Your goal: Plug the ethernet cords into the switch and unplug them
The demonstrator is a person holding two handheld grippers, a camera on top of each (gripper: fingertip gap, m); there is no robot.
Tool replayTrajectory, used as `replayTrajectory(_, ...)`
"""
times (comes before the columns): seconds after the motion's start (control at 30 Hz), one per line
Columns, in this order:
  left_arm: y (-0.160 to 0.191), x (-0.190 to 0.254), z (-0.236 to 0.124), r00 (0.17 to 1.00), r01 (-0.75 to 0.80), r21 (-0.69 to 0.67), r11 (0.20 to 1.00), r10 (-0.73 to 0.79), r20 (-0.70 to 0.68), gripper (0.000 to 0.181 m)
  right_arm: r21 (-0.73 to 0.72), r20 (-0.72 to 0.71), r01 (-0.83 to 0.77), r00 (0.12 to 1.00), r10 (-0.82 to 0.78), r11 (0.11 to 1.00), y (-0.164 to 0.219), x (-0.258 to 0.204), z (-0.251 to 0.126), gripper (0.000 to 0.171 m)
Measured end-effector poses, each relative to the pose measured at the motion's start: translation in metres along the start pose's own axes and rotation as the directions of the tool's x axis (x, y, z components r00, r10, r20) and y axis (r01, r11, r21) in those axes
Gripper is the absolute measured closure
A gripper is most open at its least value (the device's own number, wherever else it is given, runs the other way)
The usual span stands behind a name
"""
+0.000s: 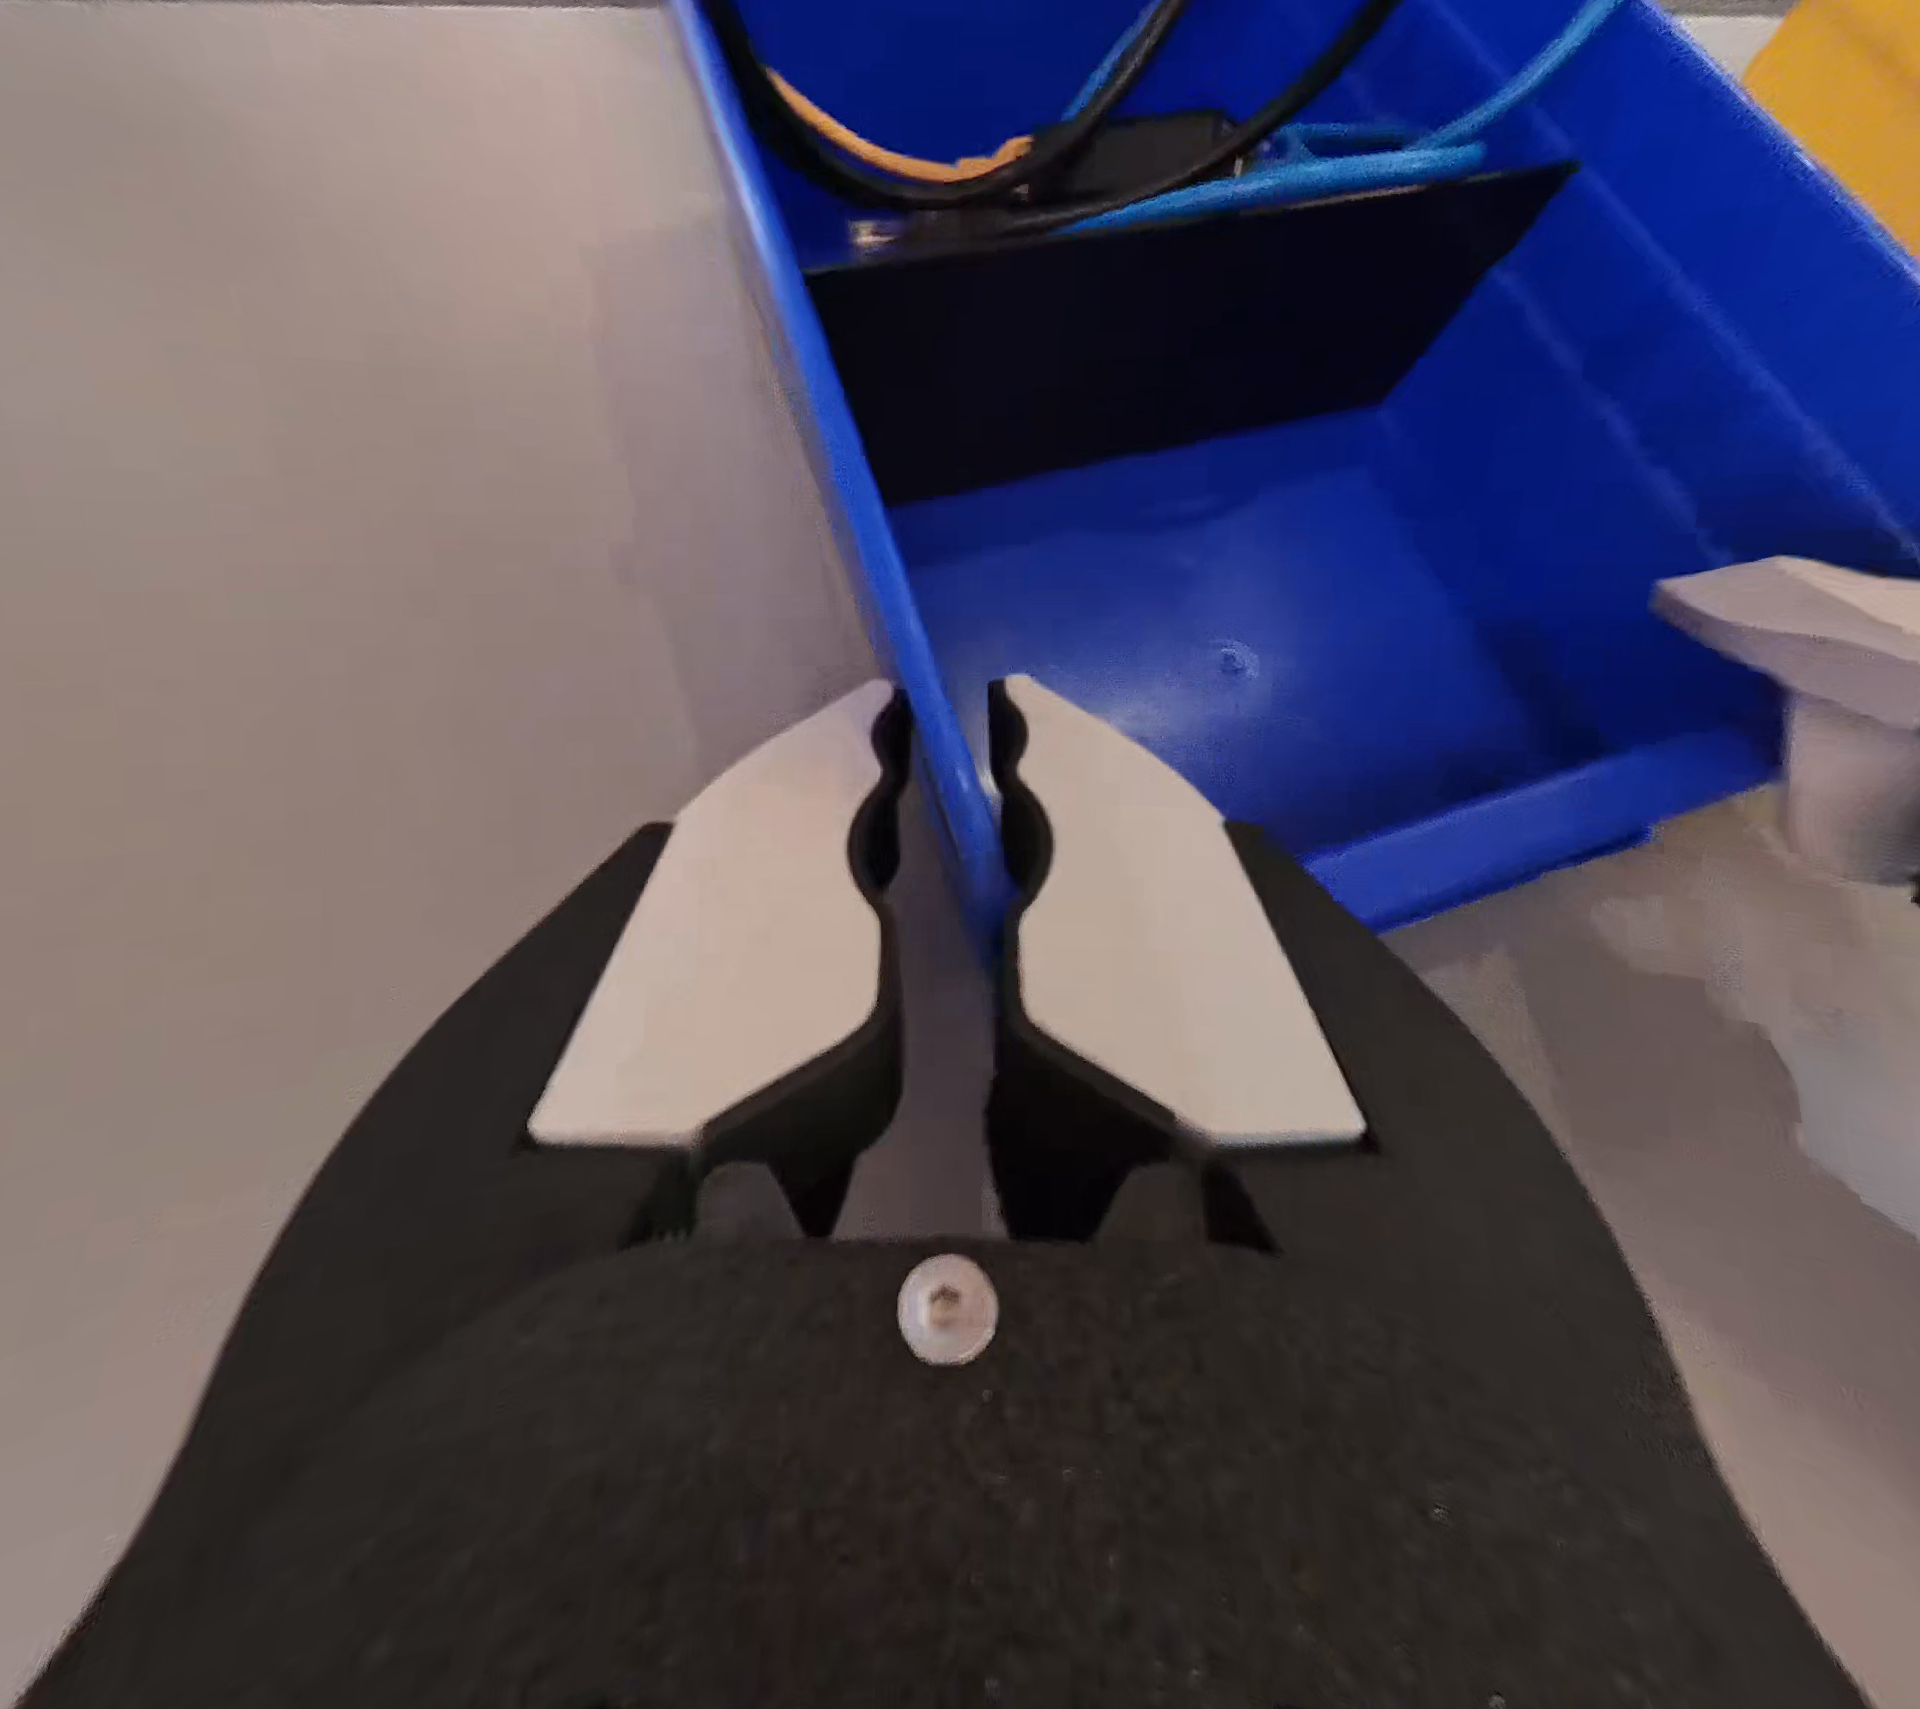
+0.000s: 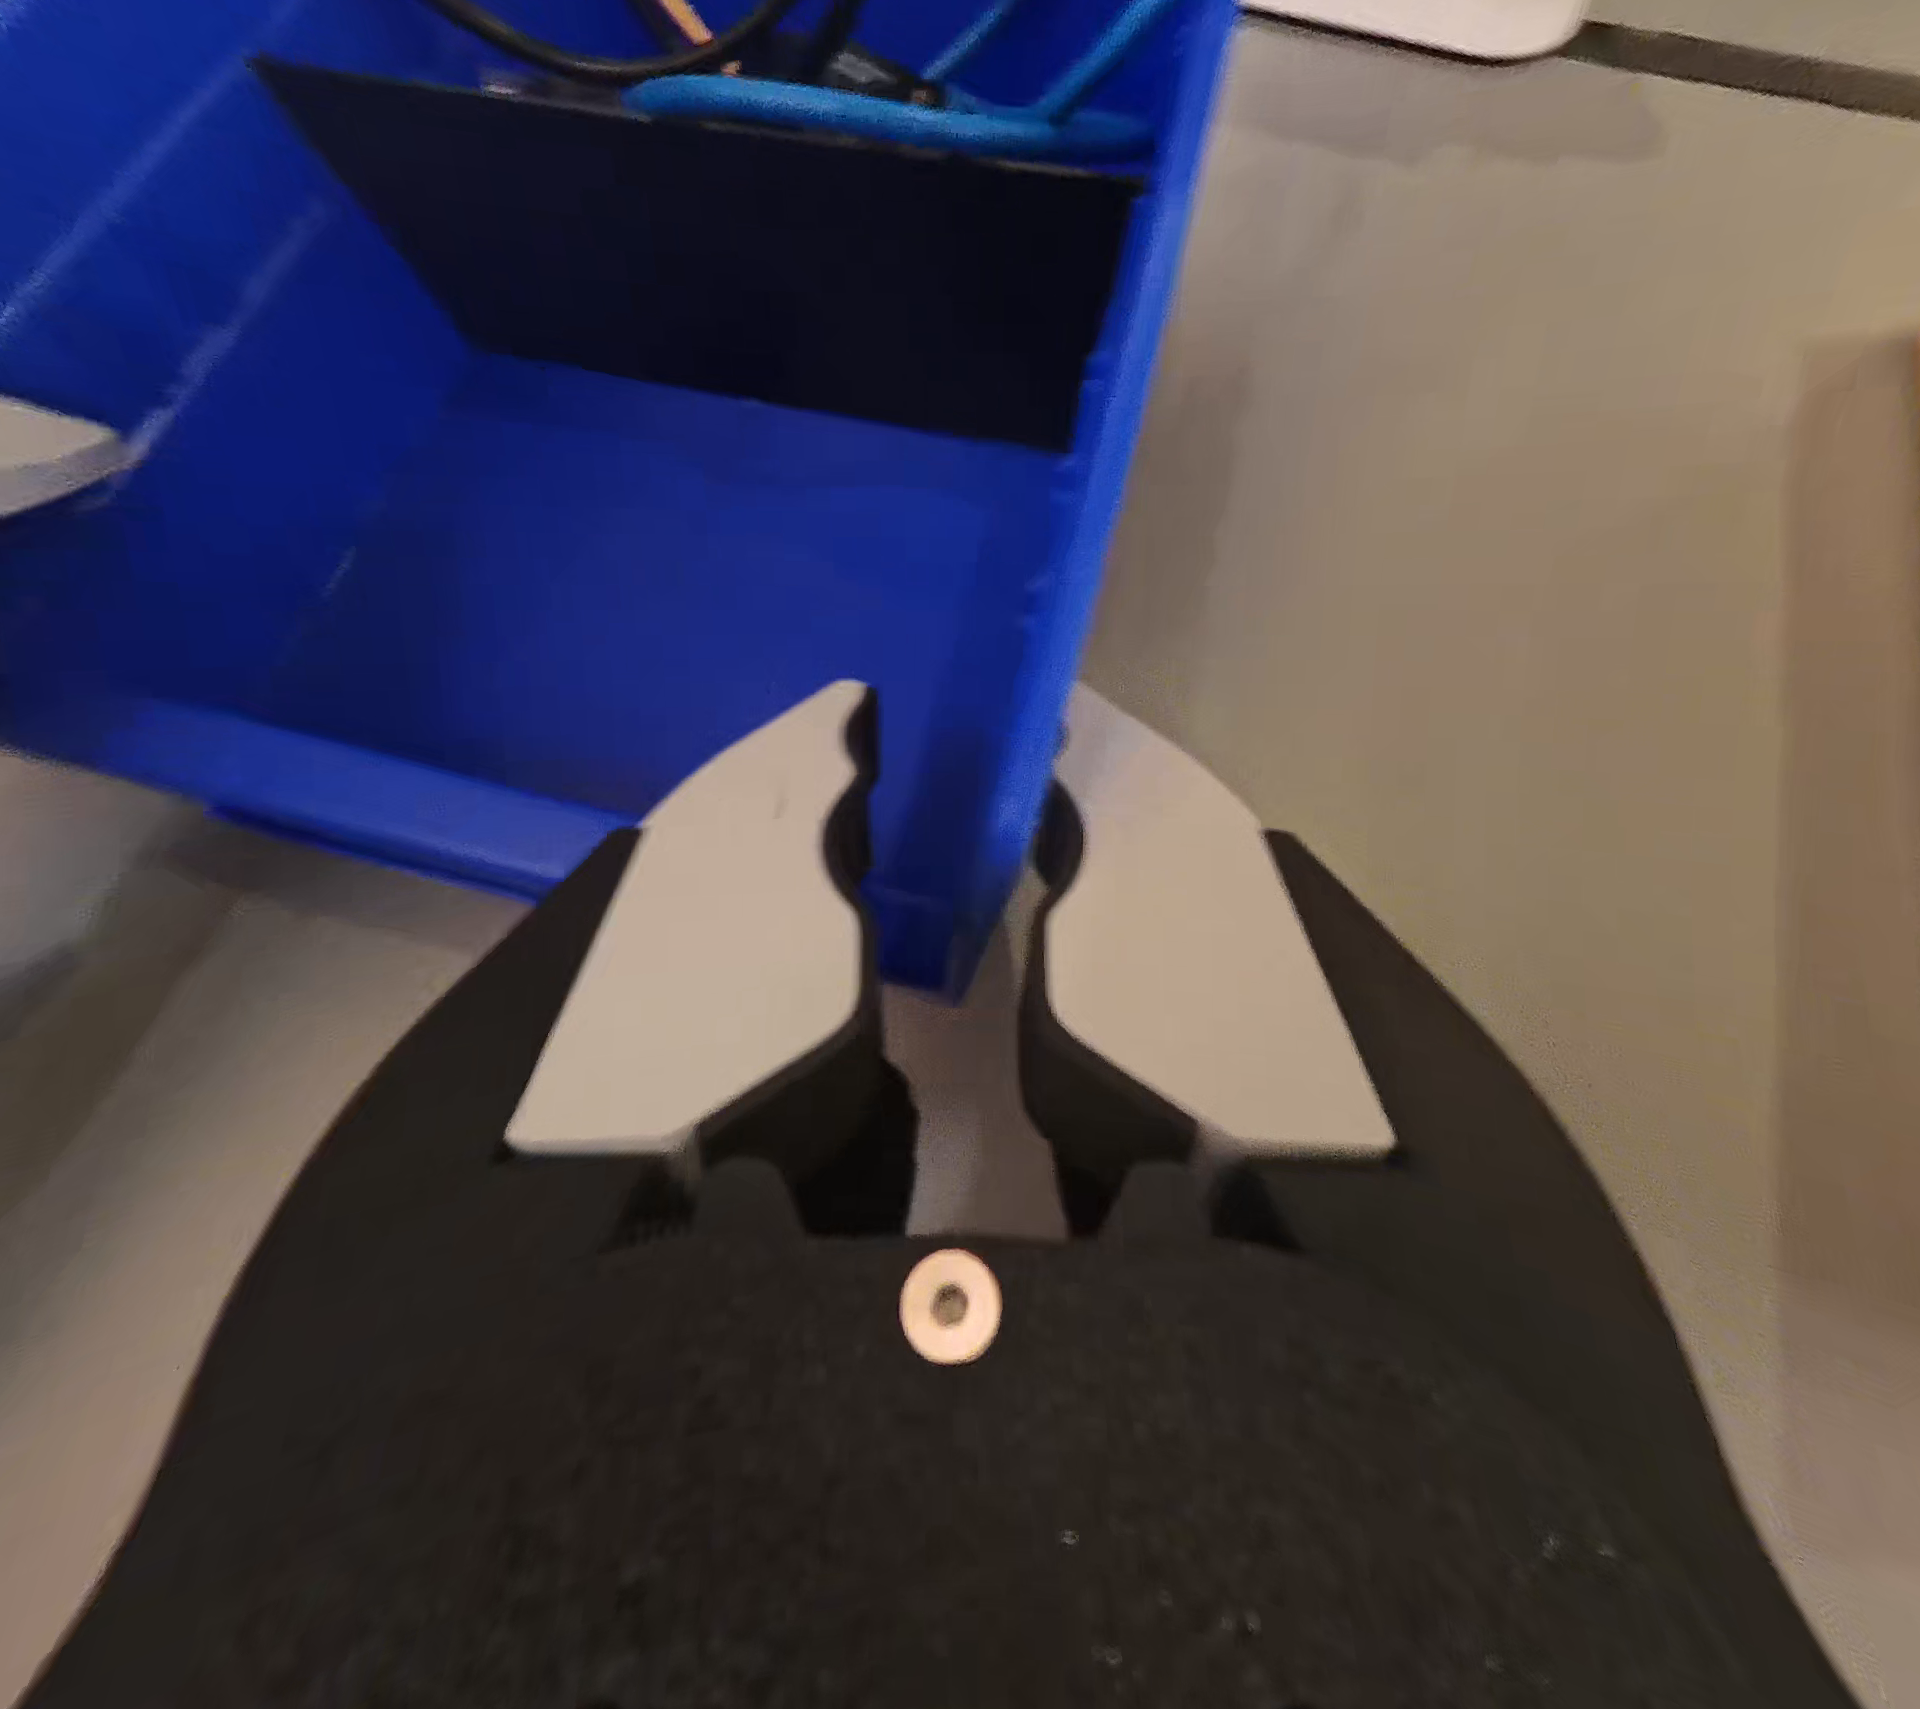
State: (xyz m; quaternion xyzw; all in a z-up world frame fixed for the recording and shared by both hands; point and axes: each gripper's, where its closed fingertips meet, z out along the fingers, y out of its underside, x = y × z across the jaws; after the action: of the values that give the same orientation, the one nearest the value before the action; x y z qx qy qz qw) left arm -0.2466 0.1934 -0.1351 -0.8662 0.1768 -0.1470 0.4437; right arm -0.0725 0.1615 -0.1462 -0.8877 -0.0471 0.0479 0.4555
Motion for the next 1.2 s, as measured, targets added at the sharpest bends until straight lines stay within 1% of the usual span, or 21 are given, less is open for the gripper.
replayTrajectory(0.03,-0.002,-0.006,0.001,1.0,0.0,0.003,1.0,0.0,0.013,0.171,-0.015,-0.033,-0.027,0.999,0.027,1.0,-0.001,0.003,-0.002,0.16)
replayTrajectory(0.1,-0.004,-0.013,-0.003,1.0,-0.005,0.0,1.0,0.005,0.025,0.174,-0.014,-0.072,-0.03,0.997,0.029,0.999,-0.006,-0.002,-0.006,0.163)
replayTrajectory(0.17,-0.007,-0.021,-0.012,0.999,-0.003,0.006,1.0,0.002,0.037,0.175,0.029,-0.129,-0.01,0.992,0.013,1.0,-0.017,-0.011,-0.013,0.166)
replayTrajectory(0.23,-0.009,-0.038,-0.023,0.999,0.023,0.025,0.999,-0.024,0.045,0.176,0.076,-0.128,-0.006,0.992,0.016,0.997,-0.03,-0.03,-0.017,0.166)
replayTrajectory(0.37,-0.013,-0.093,-0.051,0.994,0.036,0.083,0.996,-0.044,0.096,0.177,0.139,-0.101,0.009,0.995,0.005,0.99,-0.046,-0.088,-0.008,0.166)
replayTrajectory(0.43,-0.013,-0.123,-0.06,0.992,0.011,0.095,0.995,-0.022,0.12,0.177,0.14,-0.099,0.033,0.995,-0.019,0.99,-0.045,-0.117,0.003,0.166)
replayTrajectory(0.57,-0.006,-0.167,-0.067,0.99,-0.012,0.075,0.997,0.001,0.144,0.177,0.111,-0.052,-0.001,0.999,0.006,0.994,-0.035,-0.162,0.024,0.164)
replayTrajectory(0.63,0.007,-0.182,-0.064,0.988,0.003,0.032,0.999,-0.008,0.157,0.177,0.08,-0.028,-0.016,0.999,0.018,0.997,-0.027,-0.174,0.034,0.164)
replayTrajectory(0.67,0.013,-0.188,-0.061,0.985,0.01,0.015,1.0,-0.012,0.17,0.175,0.11,-0.001,-0.017,1.0,0.017,0.994,-0.029,-0.18,0.035,0.162)
replayTrajectory(0.77,0.013,-0.19,-0.062,0.988,0.069,0.048,0.996,-0.075,0.134,0.175,0.123,0.03,0.001,1.0,-0.004,0.992,-0.028,-0.185,0.033,0.159)
replayTrajectory(0.8,0.012,-0.189,-0.062,0.989,0.074,0.063,0.995,-0.082,0.126,0.171,0.133,0.068,-0.014,0.998,0.005,0.991,-0.028,-0.187,0.028,0.159)
replayTrajectory(0.83,0.009,-0.188,-0.065,0.989,0.065,0.09,0.994,-0.076,0.126,0.157,0.18,0.102,-0.029,0.995,0.01,0.983,-0.033,-0.187,0.021,0.161)
replayTrajectory(0.87,0.005,-0.189,-0.07,0.985,0.039,0.111,0.993,-0.057,0.162,0.145,0.221,0.147,-0.027,0.989,-0.006,0.975,-0.036,-0.188,0.012,0.159)
replayTrajectory(0.93,-0.002,-0.202,-0.094,0.935,-0.079,0.134,0.988,0.026,0.355,0.145,0.251,0.237,0.022,0.968,-0.084,0.968,-0.034,-0.189,-0.006,0.154)
replayTrajectory(0.97,-0.007,-0.204,-0.107,0.899,-0.146,0.154,0.977,0.066,0.433,0.144,0.268,0.249,0.06,0.96,-0.129,0.961,-0.031,-0.182,-0.016,0.149)
replayTrajectory(1.0,-0.012,-0.199,-0.118,0.878,-0.196,0.17,0.966,0.095,0.469,0.144,0.282,0.25,0.097,0.953,-0.17,0.955,-0.027,-0.172,-0.025,0.147)
replayTrajectory(1.07,-0.015,-0.171,-0.126,0.893,-0.238,0.209,0.949,0.129,0.432,0.143,0.293,0.252,0.156,0.939,-0.234,0.943,-0.011,-0.141,-0.043,0.142)
replayTrajectory(1.1,-0.016,-0.148,-0.126,0.924,-0.234,0.245,0.941,0.136,0.358,0.143,0.31,0.262,0.167,0.931,-0.253,0.936,-0.001,-0.123,-0.053,0.14)
replayTrajectory(1.13,-0.019,-0.117,-0.129,0.96,-0.208,0.319,0.924,0.131,0.248,0.144,0.333,0.256,0.168,0.931,-0.26,0.928,0.009,-0.102,-0.062,0.139)
replayTrajectory(1.17,-0.026,-0.081,-0.135,0.985,-0.164,0.41,0.897,0.128,0.114,0.147,0.365,0.25,0.167,0.93,-0.269,0.916,0.018,-0.083,-0.07,0.139)
replayTrajectory(1.2,-0.031,-0.044,-0.14,0.991,-0.11,0.47,0.876,0.133,-0.016,0.149,0.386,0.271,0.161,0.921,-0.279,0.908,0.023,-0.07,-0.08,0.132)
